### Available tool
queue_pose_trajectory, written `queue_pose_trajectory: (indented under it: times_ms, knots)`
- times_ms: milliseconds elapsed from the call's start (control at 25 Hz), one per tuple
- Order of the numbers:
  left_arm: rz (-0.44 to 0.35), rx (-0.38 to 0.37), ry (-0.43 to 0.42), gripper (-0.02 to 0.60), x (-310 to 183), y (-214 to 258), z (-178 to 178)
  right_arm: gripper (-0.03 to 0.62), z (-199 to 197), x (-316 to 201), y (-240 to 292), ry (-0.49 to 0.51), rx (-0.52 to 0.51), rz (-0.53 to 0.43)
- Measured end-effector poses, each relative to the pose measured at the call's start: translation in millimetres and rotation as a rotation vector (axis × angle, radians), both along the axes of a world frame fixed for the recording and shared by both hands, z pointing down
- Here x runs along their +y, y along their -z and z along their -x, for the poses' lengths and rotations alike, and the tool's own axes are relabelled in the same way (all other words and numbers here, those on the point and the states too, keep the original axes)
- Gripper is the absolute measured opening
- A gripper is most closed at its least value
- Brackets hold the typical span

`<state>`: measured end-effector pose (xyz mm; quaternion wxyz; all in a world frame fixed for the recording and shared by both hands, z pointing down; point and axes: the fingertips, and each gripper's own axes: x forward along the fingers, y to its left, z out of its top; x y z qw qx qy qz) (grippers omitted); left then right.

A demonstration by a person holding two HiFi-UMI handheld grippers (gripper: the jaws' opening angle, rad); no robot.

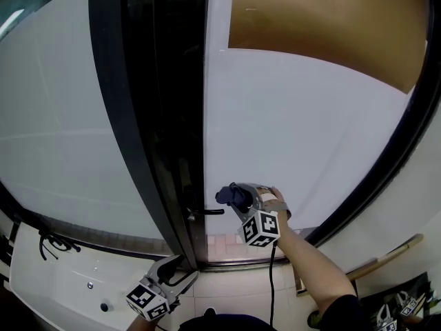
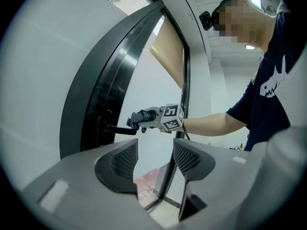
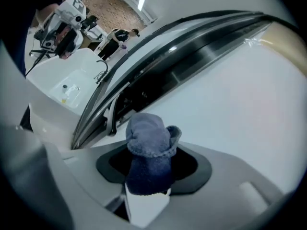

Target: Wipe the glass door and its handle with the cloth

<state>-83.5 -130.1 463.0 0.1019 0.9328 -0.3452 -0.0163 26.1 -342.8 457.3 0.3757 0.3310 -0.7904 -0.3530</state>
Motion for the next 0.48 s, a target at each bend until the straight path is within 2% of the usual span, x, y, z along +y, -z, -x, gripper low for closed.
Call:
queue_pose_trajectory:
  times_ms: [280, 480]
  knots:
    - [-0.011, 0.000, -0.035, 0.227, -0.2, 4.9, -15.8, 0.202, -107.7, -6.0, -4.7, -0.180, -0.002, 0.014]
    - [-0.013, -0.010, -0.050, 0.227, 2.6, 5.8, -26.1, 0.202, -187.7, -10.1, -1.0, -0.326, -0.040, 0.029]
